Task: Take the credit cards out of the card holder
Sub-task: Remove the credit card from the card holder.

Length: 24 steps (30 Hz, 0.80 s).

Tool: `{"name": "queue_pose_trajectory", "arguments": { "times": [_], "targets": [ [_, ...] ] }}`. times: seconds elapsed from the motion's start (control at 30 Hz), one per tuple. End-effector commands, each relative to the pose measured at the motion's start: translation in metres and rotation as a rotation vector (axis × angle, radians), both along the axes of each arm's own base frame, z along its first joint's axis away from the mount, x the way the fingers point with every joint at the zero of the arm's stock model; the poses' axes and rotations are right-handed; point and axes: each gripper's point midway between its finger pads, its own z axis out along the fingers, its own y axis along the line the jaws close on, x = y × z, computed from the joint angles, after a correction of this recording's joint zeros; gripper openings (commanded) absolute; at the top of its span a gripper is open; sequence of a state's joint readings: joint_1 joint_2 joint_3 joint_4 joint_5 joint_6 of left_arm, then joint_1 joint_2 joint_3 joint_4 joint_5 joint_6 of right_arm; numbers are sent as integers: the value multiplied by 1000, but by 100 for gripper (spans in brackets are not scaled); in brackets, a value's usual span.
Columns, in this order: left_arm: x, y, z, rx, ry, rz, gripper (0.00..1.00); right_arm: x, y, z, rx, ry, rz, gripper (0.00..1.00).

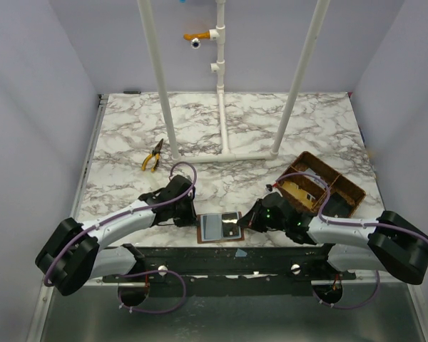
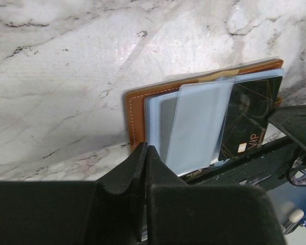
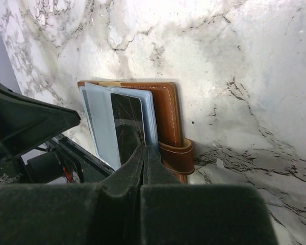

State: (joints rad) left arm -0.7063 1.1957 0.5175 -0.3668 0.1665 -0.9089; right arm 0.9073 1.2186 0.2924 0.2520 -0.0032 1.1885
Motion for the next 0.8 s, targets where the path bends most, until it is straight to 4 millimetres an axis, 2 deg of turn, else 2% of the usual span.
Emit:
{"name": "queue_pose_trajectory", "arguments": {
  "times": [0.0, 0.17, 0.37, 0.47, 0.67, 0.77],
  "targets": [
    [12, -3, 25, -14, -70, -8, 6, 7, 0, 8, -2, -25, -16, 1],
    [15, -6, 40, -39, -97, -17, 9, 10, 2, 20, 15, -39, -18, 1],
    [13, -13, 45, -75, -94, -35, 13, 12, 1, 28, 23, -54, -26, 1],
    [12, -18, 48, -110, -91, -45, 20, 12, 2, 31, 26, -56, -26, 1],
    [10, -37, 61, -230, -94, -88, 41, 14, 5, 40, 44, -67, -27, 1],
    [9, -45, 65, -279, -90, -105, 46, 14, 6, 44, 50, -70, -24, 1]
  ]
}}
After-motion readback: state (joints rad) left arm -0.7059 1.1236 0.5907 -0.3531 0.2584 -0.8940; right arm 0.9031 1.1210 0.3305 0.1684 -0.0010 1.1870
